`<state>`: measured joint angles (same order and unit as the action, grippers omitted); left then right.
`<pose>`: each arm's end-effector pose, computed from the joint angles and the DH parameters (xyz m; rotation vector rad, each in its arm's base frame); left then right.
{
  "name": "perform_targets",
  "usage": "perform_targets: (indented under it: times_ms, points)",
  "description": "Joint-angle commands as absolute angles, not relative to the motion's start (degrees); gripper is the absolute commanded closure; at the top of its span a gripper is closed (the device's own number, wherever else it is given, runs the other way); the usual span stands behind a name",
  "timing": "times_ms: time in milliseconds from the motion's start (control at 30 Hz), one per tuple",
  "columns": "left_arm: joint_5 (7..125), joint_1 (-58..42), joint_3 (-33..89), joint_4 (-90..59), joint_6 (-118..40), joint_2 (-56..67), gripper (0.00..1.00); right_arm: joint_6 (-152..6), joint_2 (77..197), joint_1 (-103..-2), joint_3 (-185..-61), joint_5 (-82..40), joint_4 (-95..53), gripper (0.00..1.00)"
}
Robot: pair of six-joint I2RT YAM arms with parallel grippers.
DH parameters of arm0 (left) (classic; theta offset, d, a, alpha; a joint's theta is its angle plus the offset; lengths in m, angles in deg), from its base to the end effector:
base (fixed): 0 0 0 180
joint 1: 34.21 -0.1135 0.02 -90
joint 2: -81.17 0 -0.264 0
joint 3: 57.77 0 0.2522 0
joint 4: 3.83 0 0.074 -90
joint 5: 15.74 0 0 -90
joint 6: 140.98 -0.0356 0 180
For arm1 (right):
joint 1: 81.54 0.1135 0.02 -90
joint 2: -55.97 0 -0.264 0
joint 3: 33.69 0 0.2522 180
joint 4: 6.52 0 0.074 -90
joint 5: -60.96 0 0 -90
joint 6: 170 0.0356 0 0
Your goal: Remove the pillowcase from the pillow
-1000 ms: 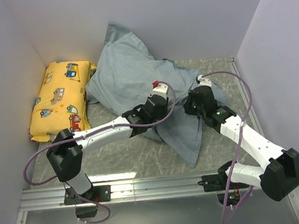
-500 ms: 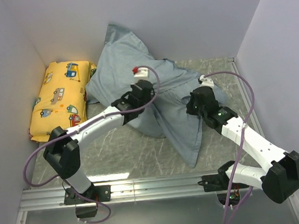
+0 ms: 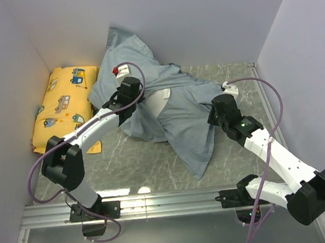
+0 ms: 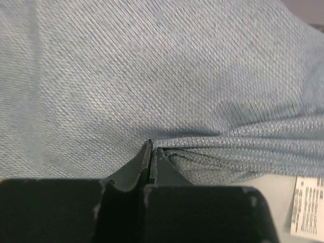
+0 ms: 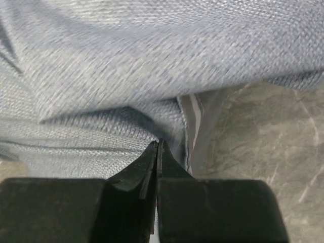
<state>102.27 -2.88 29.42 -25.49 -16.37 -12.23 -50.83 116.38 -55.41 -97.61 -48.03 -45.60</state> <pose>0.3329 -0.1831 0.3005 -0.3543 1.9723 -0.2350 0.2106 0.0904 0.2959 0.2421 2.1460 0.1947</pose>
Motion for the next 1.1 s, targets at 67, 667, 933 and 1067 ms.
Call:
perform_targets:
  times_ms: [67, 667, 933, 1067]
  points:
    - [97.12, -2.31, 26.49, -20.41, -14.86, -12.52, 1.00, -52.23, 116.09, -47.99, -105.97, -55.83, -48.67, 0.68]
    - [97.64, -2.22, 28.15, -20.75, -15.83, -13.75, 1.00, -55.57, 154.68, -37.85, -137.55, -69.03, -58.07, 0.44]
    - [96.07, -7.93, 28.41, -20.84, -14.42, -14.98, 1.00, -50.56, 130.64, -45.49, -111.14, -68.34, -53.25, 0.98]
    - [93.95, -12.40, 30.43, -21.10, -13.20, -16.12, 1.00, -45.48, 120.68, -53.13, -96.27, -57.02, -43.88, 1.00]
